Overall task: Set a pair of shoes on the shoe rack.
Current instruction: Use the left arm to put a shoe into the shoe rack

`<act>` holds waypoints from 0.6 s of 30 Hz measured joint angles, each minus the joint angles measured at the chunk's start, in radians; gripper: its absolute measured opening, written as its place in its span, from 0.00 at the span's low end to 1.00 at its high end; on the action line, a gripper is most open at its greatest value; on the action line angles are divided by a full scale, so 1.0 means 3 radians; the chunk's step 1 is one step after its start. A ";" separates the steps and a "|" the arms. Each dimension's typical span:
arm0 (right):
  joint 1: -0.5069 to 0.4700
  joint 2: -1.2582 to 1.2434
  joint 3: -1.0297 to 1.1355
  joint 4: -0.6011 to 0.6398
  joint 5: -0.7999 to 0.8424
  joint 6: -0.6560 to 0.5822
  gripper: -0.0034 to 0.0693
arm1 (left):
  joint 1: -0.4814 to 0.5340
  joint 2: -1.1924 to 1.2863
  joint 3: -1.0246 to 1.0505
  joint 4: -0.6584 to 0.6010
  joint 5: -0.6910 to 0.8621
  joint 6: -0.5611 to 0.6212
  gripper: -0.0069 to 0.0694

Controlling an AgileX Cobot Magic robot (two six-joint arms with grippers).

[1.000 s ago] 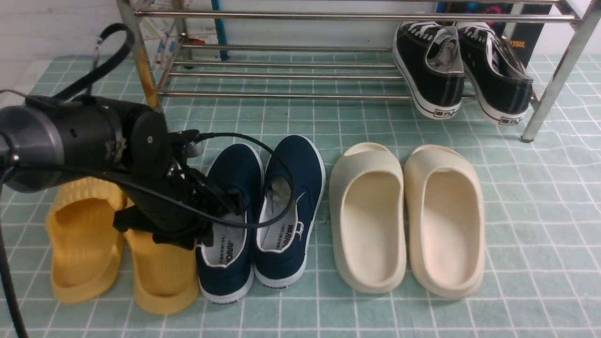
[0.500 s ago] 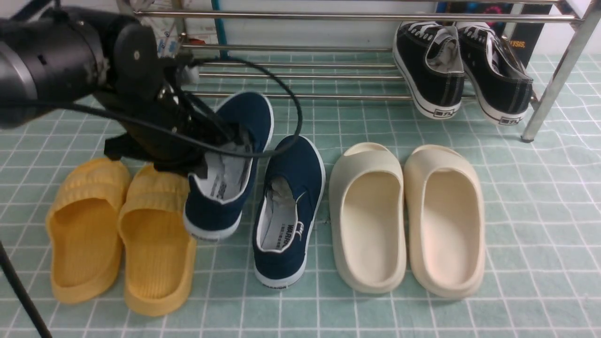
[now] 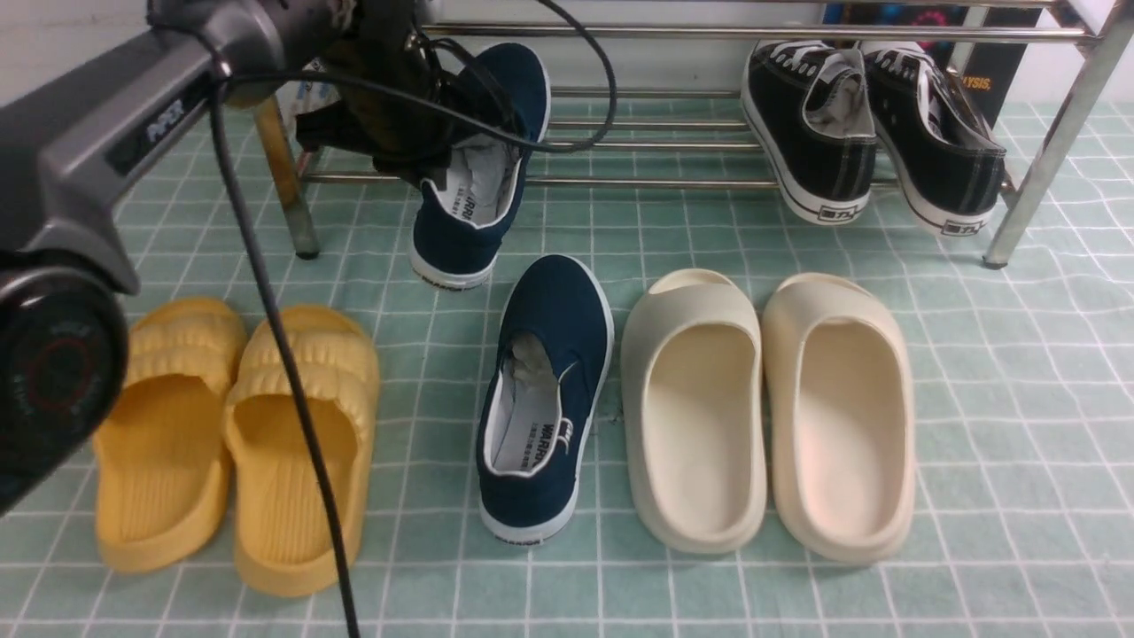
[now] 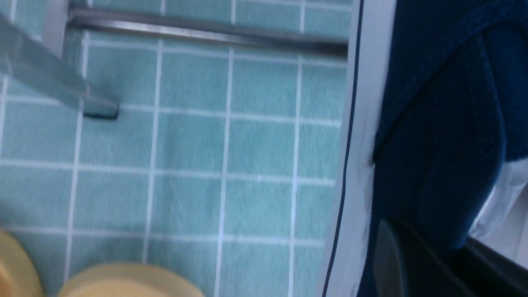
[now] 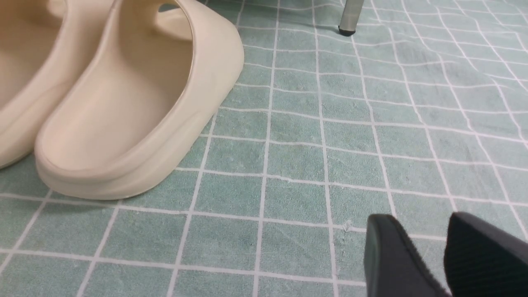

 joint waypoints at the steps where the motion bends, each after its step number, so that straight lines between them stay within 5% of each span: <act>1: 0.0000 0.0000 0.0000 0.0000 0.0000 0.0000 0.38 | 0.0025 0.0071 -0.0119 -0.0018 0.0058 0.0010 0.12; 9: 0.0000 0.0000 0.0000 0.0000 0.0000 0.0000 0.38 | 0.0177 0.0801 -0.1247 -0.0152 0.0396 0.0062 0.12; 18: 0.0000 0.0000 0.0000 0.0000 0.0000 0.0000 0.38 | 0.0211 0.0990 -0.1464 -0.0149 0.0189 -0.0082 0.12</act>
